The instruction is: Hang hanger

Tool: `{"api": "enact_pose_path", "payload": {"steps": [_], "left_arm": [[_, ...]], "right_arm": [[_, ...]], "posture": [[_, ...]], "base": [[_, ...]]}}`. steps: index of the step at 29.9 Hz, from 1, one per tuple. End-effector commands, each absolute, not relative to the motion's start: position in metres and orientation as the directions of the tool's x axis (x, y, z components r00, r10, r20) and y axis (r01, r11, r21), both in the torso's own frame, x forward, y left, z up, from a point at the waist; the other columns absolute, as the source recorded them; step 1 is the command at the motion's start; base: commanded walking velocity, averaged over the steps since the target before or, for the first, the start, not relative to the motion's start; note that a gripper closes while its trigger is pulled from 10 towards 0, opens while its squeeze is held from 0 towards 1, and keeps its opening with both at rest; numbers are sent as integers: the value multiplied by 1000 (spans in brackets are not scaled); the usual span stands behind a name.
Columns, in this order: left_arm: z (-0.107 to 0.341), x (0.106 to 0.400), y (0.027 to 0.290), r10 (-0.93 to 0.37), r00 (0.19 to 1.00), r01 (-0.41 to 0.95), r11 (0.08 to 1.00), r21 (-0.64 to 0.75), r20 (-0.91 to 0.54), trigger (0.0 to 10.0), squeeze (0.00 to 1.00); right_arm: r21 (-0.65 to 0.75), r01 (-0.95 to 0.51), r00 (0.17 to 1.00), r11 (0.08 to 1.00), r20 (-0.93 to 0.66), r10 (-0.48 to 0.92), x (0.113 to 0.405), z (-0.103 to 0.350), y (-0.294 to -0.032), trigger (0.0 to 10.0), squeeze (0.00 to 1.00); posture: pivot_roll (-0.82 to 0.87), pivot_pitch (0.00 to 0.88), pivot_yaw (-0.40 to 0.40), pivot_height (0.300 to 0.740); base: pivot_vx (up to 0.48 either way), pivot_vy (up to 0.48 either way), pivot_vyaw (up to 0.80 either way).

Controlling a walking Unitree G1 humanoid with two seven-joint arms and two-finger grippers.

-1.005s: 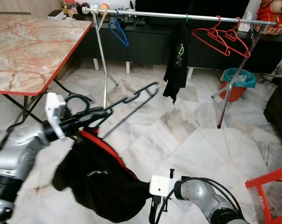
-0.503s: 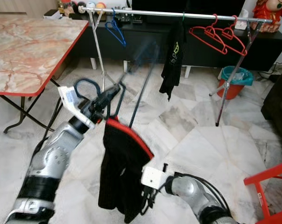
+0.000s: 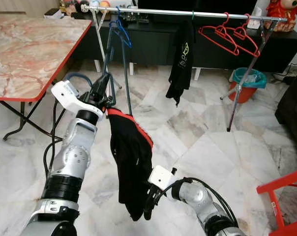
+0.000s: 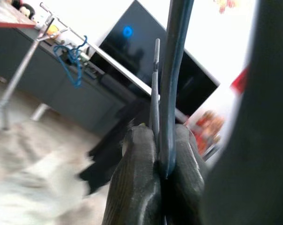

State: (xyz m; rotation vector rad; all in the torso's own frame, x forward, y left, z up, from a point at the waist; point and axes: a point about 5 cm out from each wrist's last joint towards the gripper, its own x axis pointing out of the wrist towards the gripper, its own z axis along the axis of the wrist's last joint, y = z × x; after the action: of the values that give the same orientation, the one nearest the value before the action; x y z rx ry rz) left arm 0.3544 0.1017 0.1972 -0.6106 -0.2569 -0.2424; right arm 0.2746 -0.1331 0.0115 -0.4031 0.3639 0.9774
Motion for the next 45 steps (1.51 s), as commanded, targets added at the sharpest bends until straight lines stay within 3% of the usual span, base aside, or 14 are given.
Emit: {"api": "enact_pose_path", "payload": {"steps": [1,4,8,10,11,20,23,24,25,26,29,30,37,45], "left_arm": [[204,354,92,-193,928,318,854,-412,317,10000,0],[199,349,77,-361,883,426,884,-190,300,10000,0],[195,346,69,-435,852,476,875,-85,292,10000,0],[186,339,62,-564,790,571,820,45,242,10000,0],[186,339,62,-564,790,571,820,45,242,10000,0],[171,329,58,-719,687,665,682,303,111,10000,0],[169,326,56,-743,661,692,657,297,103,10000,0],[167,322,55,-767,635,717,629,300,91,10000,0],[165,319,55,-785,614,737,607,299,80,10000,0],[162,315,54,-809,585,759,572,313,60,10000,0],[158,310,55,-838,544,787,521,330,25,10000,0],[154,305,59,-863,504,814,471,339,-12,10000,0],[145,293,75,-907,398,875,330,353,-139,10000,0],[140,289,84,-909,360,894,270,358,-212,10000,0]], "right_arm": [[-72,-866,469,494,-455,757,275,14,-132,0,0],[45,-934,284,355,-510,812,259,8,-135,0,0],[77,-941,248,330,-506,826,255,8,-137,0,0],[137,-958,143,250,-529,836,245,11,-146,0,0],[137,-958,143,250,-529,836,245,11,-146,0,0],[260,-965,-145,22,-607,782,217,22,-168,0,0],[181,-983,-92,44,-679,729,221,16,-173,0,0],[63,-991,36,115,-710,703,233,14,-174,0,0],[15,-986,105,164,-715,691,240,13,-174,3412,0],[-22,-979,156,204,-726,670,244,12,-175,8549,0],[-52,-974,186,222,-743,643,246,12,-176,8627,0],[-62,-975,187,214,-748,637,245,13,-175,10000,0],[-97,-971,218,220,-743,633,247,9,-173,10000,0],[-70,-977,186,201,-741,646,243,7,-173,10000,0]], "posture": [[53,38,-13,740],[49,28,-17,740],[46,25,-19,740],[39,13,-20,740],[39,13,-20,740],[35,9,-30,740],[33,13,-30,740],[31,15,-30,740],[31,15,-30,740],[34,21,-30,740],[36,23,-30,740],[36,23,-30,740],[48,43,-26,740],[45,49,-22,740]], "base": [[0,0,0],[0,0,0],[0,0,0],[0,0,0],[0,0,0],[0,0,0],[0,0,0],[0,0,0],[0,0,0],[0,0,0],[0,0,0],[0,0,0],[0,0,0],[0,0,0]]}}
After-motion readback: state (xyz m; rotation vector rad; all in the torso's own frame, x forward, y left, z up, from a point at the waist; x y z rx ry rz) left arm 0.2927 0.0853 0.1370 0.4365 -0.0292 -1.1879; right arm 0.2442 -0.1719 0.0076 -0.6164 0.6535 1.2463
